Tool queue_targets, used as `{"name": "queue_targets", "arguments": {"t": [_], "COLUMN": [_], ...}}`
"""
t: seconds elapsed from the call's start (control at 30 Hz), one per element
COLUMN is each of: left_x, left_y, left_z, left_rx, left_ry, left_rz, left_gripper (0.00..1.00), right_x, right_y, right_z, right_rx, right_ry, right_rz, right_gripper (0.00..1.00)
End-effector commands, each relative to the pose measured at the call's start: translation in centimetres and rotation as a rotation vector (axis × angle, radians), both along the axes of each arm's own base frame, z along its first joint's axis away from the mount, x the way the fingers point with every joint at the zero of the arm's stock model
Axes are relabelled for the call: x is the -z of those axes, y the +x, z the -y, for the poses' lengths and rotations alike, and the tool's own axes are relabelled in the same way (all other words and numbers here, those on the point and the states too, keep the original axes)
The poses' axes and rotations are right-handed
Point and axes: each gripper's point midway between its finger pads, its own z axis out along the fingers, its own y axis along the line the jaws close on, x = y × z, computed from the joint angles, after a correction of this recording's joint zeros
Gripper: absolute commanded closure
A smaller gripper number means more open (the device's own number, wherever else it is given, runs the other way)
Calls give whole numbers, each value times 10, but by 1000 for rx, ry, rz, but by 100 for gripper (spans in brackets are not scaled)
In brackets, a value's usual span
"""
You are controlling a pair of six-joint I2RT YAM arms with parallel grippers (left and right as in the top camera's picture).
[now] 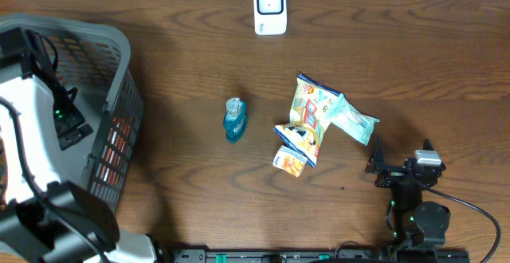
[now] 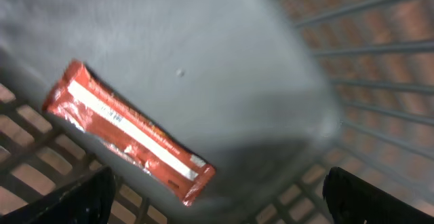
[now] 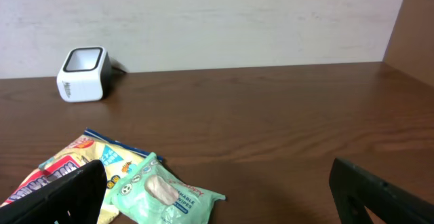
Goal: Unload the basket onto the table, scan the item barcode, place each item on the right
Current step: 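Reach the left gripper into the basket toward the red-orange wrapper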
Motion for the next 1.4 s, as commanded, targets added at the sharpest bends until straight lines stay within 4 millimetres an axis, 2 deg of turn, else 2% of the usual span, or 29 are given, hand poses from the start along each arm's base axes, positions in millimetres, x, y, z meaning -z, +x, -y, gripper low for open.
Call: {"name": "queue_targets", "arguments": {"t": [0.0, 0.23, 0.6, 0.87, 1.1, 1.23, 1.37], "left_x": [23, 62, 111, 143, 168, 172, 164], "left_y": [8, 11, -4, 14, 4, -7, -10], "left_z": [13, 21, 32, 31, 35, 25, -5], "left_rx": [-68, -109, -109, 103, 119, 126, 222], "left_ry": [-120, -215, -275, -244, -218, -153, 8], "left_rz": [-4, -82, -228, -215, -230, -275, -355], "left_gripper": [2, 2, 2, 2, 2, 2, 2], "right_x": [0, 0, 0, 1, 0, 1, 1], "right_y": [0, 0, 0, 0, 0, 0, 0], "right_z": [0, 0, 0, 0, 0, 0, 0], "right_rx": [1, 1, 1, 1, 1, 1, 1], "right_ry": [6, 6, 6, 6, 6, 6, 6], "right_rz": [0, 0, 0, 0, 0, 0, 0], "right_gripper": [1, 1, 1, 1, 1, 1, 1]}}
